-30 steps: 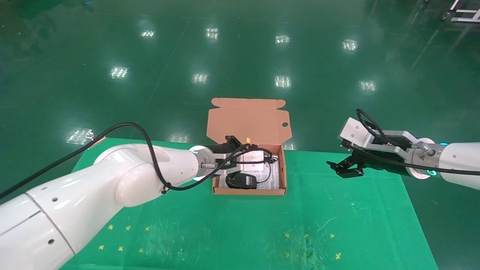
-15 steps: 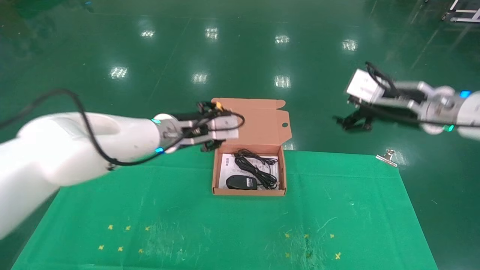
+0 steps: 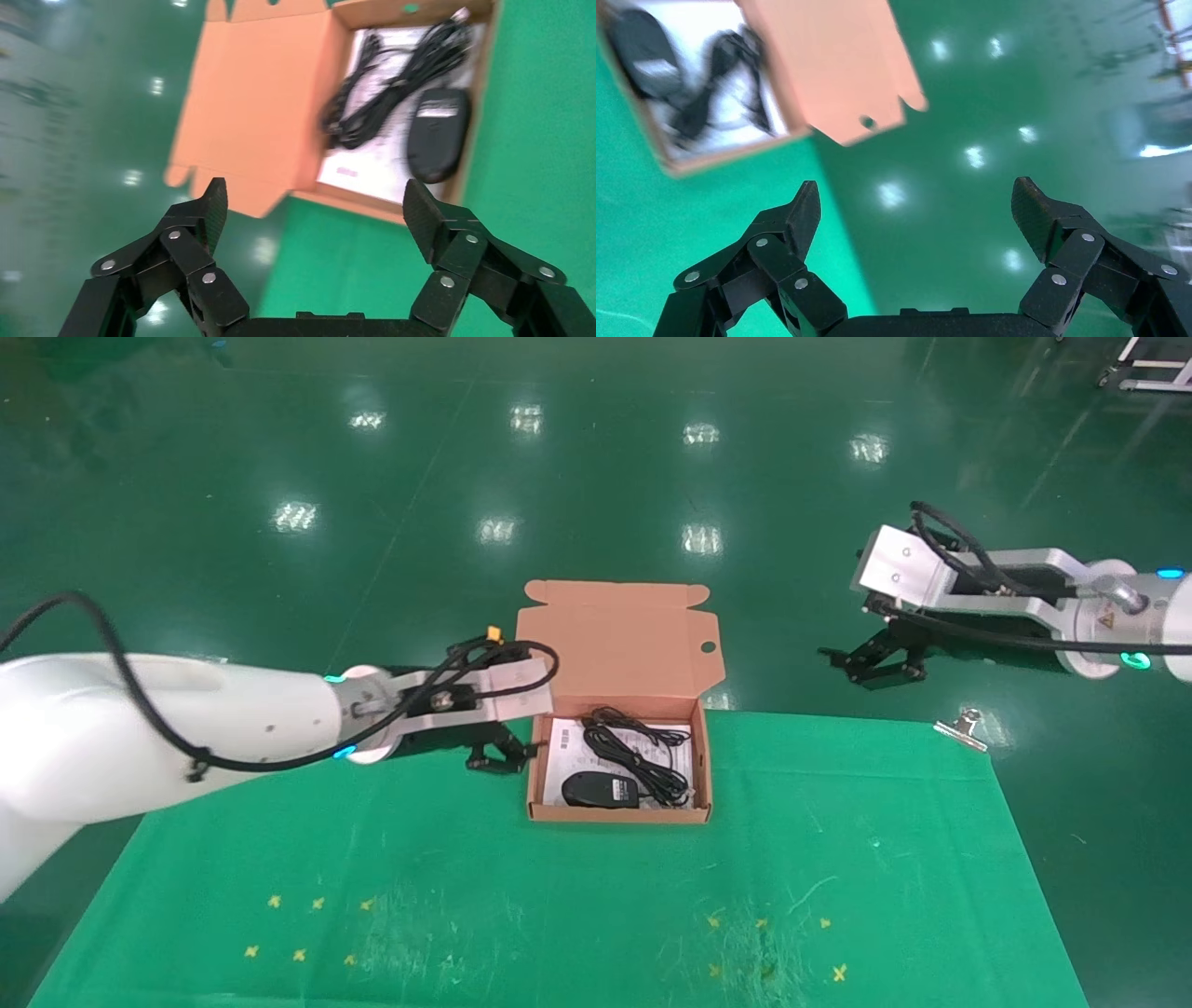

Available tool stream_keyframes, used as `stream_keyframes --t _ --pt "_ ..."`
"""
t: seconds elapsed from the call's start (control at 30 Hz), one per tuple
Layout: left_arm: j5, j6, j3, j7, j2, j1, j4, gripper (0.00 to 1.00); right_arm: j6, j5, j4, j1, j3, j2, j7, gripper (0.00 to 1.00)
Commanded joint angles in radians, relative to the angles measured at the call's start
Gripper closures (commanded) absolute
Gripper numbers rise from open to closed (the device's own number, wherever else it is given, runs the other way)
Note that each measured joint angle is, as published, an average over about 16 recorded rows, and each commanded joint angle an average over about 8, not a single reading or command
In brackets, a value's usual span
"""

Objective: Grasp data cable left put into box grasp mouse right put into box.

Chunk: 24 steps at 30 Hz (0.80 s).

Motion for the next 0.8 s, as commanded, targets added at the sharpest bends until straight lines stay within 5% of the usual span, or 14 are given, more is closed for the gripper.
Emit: stream_keyframes --t 0.03,0.8 --pt "-0.047 0.03 -0.031 0.013 -0.018 0.019 -0.006 0.0 -0.02 0.042 0.006 -0.019 0.014 0.008 -0.005 0.0" --pt "-0.553 0.349 -0.361 0.154 -0.213 0.218 -0.067 0.0 -0.237 0.488 0.074 -0.218 0.166 0.092 -0.063 0.0"
